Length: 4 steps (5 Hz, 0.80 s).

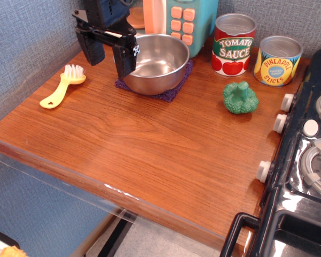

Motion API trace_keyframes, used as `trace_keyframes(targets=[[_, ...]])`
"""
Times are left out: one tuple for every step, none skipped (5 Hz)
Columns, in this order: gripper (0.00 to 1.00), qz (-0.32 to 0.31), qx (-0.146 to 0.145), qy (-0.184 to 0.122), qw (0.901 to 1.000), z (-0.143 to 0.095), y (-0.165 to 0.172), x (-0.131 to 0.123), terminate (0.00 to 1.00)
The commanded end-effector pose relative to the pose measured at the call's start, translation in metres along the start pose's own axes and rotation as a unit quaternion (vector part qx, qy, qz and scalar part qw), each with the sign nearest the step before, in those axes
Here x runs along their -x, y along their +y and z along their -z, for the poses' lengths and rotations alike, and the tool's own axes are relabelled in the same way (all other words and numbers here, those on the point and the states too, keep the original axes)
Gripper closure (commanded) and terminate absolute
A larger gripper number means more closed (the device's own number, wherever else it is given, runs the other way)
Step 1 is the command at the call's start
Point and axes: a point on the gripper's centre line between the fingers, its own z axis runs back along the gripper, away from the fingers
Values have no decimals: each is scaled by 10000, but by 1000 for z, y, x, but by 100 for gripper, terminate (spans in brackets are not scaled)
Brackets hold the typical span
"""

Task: Put the bowl on the purple towel

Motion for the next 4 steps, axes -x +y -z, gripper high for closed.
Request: trace_keyframes(targets=[[0, -83, -422, -116, 9990, -19, 3, 13, 0], [0, 25, -523, 33, 9986, -15, 3, 18, 0], [0, 25, -523, 33, 9986, -15, 3, 18, 0], [0, 25, -523, 33, 9986, -15, 3, 18, 100]])
